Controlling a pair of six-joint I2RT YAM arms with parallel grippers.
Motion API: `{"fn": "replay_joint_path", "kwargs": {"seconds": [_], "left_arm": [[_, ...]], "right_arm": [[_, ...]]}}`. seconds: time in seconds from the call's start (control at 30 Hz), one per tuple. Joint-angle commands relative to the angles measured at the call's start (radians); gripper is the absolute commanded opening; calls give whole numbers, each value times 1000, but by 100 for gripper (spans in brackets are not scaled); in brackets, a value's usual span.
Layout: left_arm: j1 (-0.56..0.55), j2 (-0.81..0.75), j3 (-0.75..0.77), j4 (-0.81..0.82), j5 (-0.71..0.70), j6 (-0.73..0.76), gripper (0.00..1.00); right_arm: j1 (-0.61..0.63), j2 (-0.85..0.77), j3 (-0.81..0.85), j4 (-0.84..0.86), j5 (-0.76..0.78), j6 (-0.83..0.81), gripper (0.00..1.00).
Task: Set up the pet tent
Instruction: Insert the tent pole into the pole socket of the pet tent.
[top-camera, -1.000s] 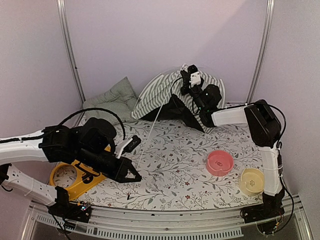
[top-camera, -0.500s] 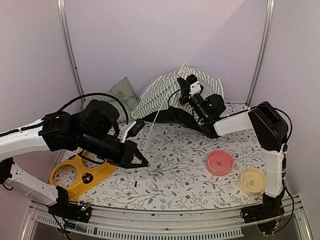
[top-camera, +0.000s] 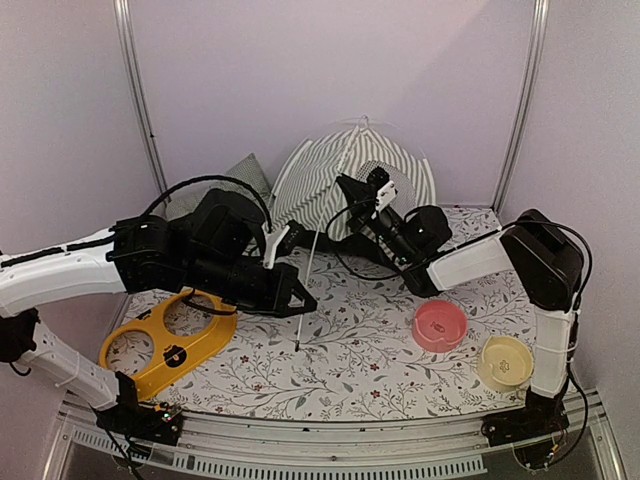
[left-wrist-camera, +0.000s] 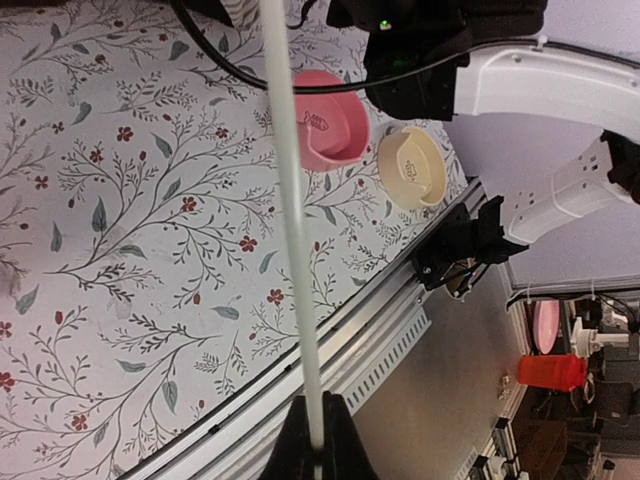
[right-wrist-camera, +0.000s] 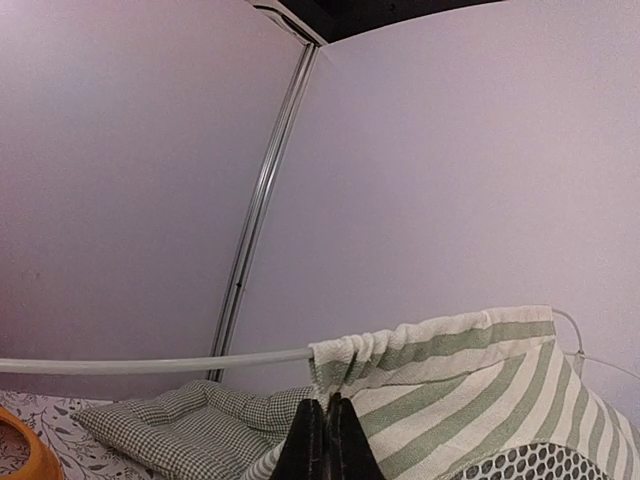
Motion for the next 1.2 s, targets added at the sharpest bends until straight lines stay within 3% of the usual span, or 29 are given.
{"fn": "replay_joint_path", "kwargs": {"seconds": [0.0, 0.5, 1.17], "left_arm": [[48, -2, 48, 179, -123, 18, 0], [158, 130, 154, 322, -155, 116, 0], [284, 327, 337, 434, -164, 209, 0]], "right_arm": [[29, -32, -53, -49, -147, 81, 0], [28, -86, -166, -145, -285, 175, 3], [-36, -117, -161, -345, -402, 216, 8]]}}
